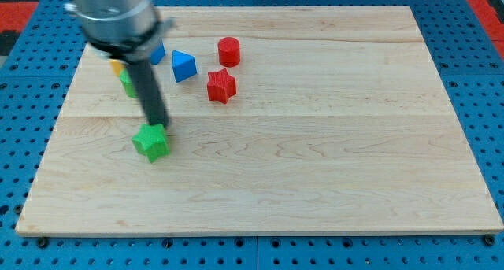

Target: Push the green start to the center

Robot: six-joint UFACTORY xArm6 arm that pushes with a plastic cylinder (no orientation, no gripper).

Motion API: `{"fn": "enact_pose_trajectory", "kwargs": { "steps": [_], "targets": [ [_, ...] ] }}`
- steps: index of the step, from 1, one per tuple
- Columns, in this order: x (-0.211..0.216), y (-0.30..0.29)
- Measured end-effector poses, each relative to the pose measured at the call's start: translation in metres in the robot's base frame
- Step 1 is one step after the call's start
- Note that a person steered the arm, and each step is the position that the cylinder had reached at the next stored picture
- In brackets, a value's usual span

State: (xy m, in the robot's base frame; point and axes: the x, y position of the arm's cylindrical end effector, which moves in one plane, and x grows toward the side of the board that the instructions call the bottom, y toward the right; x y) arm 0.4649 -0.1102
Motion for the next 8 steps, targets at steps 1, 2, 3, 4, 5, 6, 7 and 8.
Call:
{"fn": "enact_pose_trajectory", "kwargs": {
  "steps": [1, 2, 3, 4, 5, 6, 7, 8],
  "targets": [
    [0.009, -0.059],
    [0.014, -0.083],
    [0.037, -0.108],
    [0.051, -0.059],
    [0.037, 0.024],
    [0.036, 0.083],
    [0.054, 0.093],
    [0.035, 0.115]
  ]
}}
